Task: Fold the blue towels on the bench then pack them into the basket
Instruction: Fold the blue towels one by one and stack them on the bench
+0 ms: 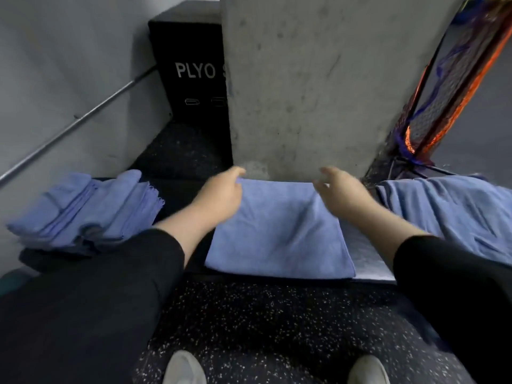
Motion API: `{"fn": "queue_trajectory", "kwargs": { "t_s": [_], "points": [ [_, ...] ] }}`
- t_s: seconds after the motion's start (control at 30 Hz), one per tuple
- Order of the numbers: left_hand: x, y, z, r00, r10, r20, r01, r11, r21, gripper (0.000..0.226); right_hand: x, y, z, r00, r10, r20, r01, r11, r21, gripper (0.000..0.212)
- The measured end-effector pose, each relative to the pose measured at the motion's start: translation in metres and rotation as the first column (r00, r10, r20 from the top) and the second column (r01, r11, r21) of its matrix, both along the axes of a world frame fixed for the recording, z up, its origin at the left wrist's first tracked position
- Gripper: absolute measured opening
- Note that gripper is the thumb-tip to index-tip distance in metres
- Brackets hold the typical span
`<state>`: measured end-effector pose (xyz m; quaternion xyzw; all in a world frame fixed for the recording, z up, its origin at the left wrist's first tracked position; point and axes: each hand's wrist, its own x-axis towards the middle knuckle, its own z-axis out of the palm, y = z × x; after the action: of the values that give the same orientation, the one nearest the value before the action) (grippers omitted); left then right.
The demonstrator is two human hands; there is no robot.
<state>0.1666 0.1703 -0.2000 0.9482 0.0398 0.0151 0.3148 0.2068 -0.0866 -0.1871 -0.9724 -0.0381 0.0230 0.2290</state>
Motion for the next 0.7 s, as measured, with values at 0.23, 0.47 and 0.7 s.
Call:
{"fn": "queue_trajectory", "kwargs": {
  "t_s": [0.23,0.47,0.7],
  "points": [
    [-0.048,-0.012,-0.076,0.86,-0.32,-0.396,0.478,0.777,0.41,0.068,-0.086,0.025,-0.096,0.939,0.307,-0.156,-0.337,0.908,-0.247,0.076],
    [-0.058,0.008,-0.072,0.857,-0.301,-0.419,0.474,0.779,0.41,0.073,-0.084,-0.017,-0.104,0.941,0.314,-0.128,-0.338,0.899,-0.279,0.098],
    [-0.082,0.025,-0.068,0.895,-0.312,-0.32,0.44,0.738,0.511,0.06,-0.096,-0.062,-0.09,0.91,0.403,-0.1,-0.415,0.884,-0.215,0.061]
  ]
}}
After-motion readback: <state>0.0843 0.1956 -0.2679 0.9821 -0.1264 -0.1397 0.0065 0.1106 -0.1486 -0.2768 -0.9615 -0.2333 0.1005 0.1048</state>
